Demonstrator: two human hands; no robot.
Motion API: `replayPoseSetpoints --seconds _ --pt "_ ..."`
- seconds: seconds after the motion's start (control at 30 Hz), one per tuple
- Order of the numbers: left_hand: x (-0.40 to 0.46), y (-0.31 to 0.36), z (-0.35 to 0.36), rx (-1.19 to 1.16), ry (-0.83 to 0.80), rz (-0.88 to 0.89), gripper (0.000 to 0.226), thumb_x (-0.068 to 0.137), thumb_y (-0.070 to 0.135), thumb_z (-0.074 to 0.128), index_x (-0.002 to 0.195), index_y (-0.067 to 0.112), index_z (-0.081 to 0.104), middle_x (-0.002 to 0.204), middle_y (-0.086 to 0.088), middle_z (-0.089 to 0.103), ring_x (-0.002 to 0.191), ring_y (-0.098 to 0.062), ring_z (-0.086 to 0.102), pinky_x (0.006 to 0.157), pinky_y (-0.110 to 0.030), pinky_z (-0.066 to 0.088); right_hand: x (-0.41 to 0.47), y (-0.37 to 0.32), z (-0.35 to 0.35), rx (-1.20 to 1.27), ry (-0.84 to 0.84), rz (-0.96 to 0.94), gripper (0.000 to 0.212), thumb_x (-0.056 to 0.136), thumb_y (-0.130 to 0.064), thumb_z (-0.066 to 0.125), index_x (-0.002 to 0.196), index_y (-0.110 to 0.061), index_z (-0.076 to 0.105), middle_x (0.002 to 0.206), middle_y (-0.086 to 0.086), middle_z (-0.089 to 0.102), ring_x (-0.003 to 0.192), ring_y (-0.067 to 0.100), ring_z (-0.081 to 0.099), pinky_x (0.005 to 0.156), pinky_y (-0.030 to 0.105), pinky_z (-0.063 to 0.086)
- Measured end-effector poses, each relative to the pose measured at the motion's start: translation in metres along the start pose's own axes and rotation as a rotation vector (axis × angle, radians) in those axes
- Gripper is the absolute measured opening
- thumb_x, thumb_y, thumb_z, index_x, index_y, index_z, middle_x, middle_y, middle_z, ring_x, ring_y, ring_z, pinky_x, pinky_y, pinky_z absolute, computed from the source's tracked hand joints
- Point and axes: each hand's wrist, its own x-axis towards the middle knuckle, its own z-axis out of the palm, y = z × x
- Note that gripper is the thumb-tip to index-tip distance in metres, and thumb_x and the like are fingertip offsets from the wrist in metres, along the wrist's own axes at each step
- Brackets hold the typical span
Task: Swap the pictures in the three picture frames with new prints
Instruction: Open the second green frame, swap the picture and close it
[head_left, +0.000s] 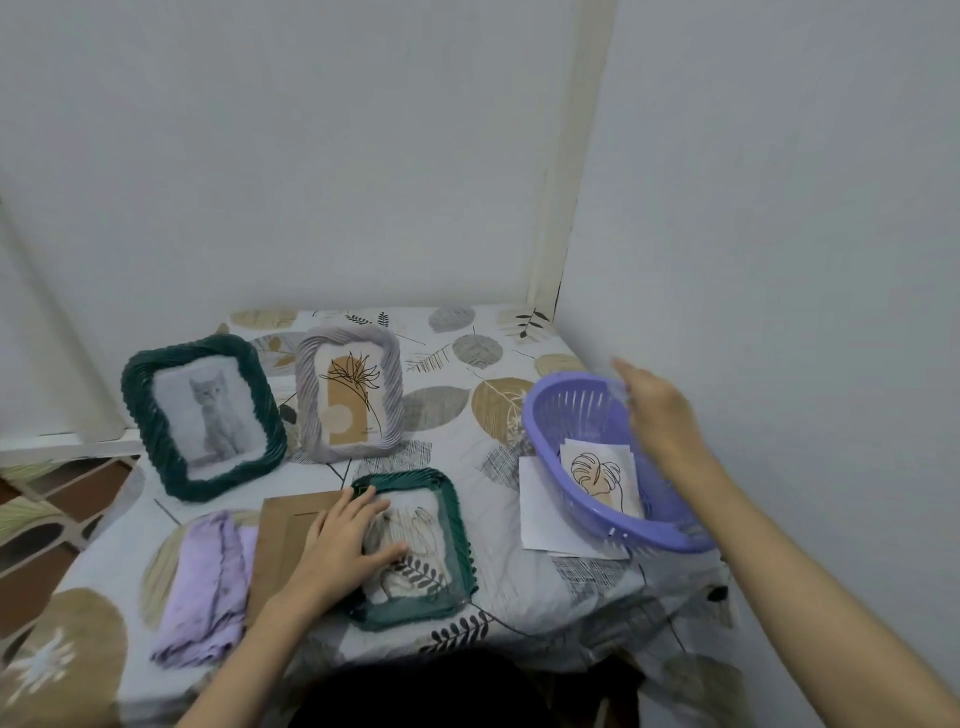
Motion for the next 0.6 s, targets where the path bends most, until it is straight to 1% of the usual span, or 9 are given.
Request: replayPoseSetpoints --seconds 0.07,0.17,0.27,0.33,0.37,0.43,0.5,0.57,0.6 --pt "0.0 0.001 -0.001 0.002 0.003 -0.001 0.072 0.08 0.063 0.051 0.141 0.032 0.031 0.155 0.01 0.014 0.144 -0.011 0.004 0.117 -0.041 0.007 -0.008 -0.009 0.025 -0.076 -0.186 -0.043 0.055 0.082 0.01 0.043 0.133 -0.009 0.045 0.116 0.018 0.058 0.104 0.035 0.056 0.078 0.041 0.047" --pt "-0.001 -0.002 -0.003 0.007 0.01 -0.001 0.071 0.08 0.063 0.052 0.14 0.031 0.032 0.155 0.01 0.016 0.144 -0.011 0.004 0.117 -0.041 0.007 -0.02 -0.01 0.051 0.018 -0.413 0.125 0.034 0.089 -0.016 0.054 0.121 -0.002 0.054 0.106 0.02 0.06 0.099 0.035 0.058 0.073 0.038 0.046" --pt "-0.003 -0.007 -0.006 0.022 0.011 0.002 0.071 0.079 0.062 0.053 0.139 0.03 0.034 0.154 0.01 0.018 0.144 -0.011 0.005 0.117 -0.041 0.008 -0.022 -0.007 0.057 0.077 -0.644 0.272 0.05 0.089 -0.04 0.055 0.105 0.007 0.061 0.103 0.021 0.065 0.087 0.029 0.059 0.077 0.036 0.046" --pt "-0.002 -0.01 -0.007 0.018 0.008 0.0 0.071 0.079 0.062 0.053 0.139 0.029 0.035 0.154 0.01 0.02 0.144 -0.011 0.006 0.117 -0.041 0.009 -0.023 -0.005 0.058 0.079 -0.724 0.284 0.051 0.092 -0.04 0.05 0.098 0.009 0.064 0.102 0.022 0.067 0.076 0.022 0.053 0.071 0.03 0.041" --pt "-0.002 -0.011 -0.007 0.012 0.005 -0.003 0.071 0.079 0.062 0.054 0.138 0.028 0.036 0.154 0.009 0.021 0.144 -0.012 0.006 0.117 -0.042 0.01 -0.022 -0.006 0.056 0.073 -0.733 0.289 0.045 0.093 -0.035 0.05 0.098 0.008 0.064 0.103 0.022 0.066 0.076 0.02 0.052 0.071 0.028 0.039" --pt "-0.002 -0.01 -0.008 0.012 0.012 -0.008 0.07 0.079 0.062 0.054 0.138 0.028 0.037 0.154 0.009 0.02 0.144 -0.012 0.007 0.117 -0.042 0.011 -0.016 -0.01 0.049 0.084 -0.664 0.279 0.032 0.094 -0.021 0.05 0.107 0.004 0.063 0.111 0.021 0.064 0.089 0.024 0.056 0.078 0.031 0.043" --pt "-0.003 -0.007 -0.009 0.031 0.055 -0.02 0.067 0.08 0.06 0.053 0.137 0.028 0.039 0.155 0.007 0.018 0.145 -0.014 0.006 0.117 -0.041 0.013 -0.01 -0.023 0.039 0.143 -0.397 0.228 0.028 0.093 -0.01 0.047 0.114 0.003 0.06 0.114 0.021 0.062 0.1 0.031 0.057 0.086 0.037 0.044" --pt "-0.005 -0.003 -0.01 0.038 0.094 -0.057 0.065 0.081 0.06 0.052 0.136 0.027 0.041 0.156 0.005 0.015 0.145 -0.017 0.005 0.116 -0.042 0.013 -0.013 -0.058 0.029 0.292 -0.079 0.136 0.025 0.091 -0.004 0.047 0.11 0.003 0.061 0.106 0.019 0.063 0.089 0.028 0.057 0.08 0.032 0.044" --pt "-0.006 -0.002 -0.009 0.042 0.092 -0.072 0.066 0.081 0.06 0.052 0.137 0.027 0.041 0.156 0.004 0.014 0.145 -0.018 0.004 0.116 -0.043 0.012 -0.019 -0.078 0.029 0.361 -0.02 0.087 0.022 0.089 -0.003 0.05 0.107 0.002 0.063 0.1 0.018 0.063 0.082 0.023 0.054 0.075 0.027 0.042"
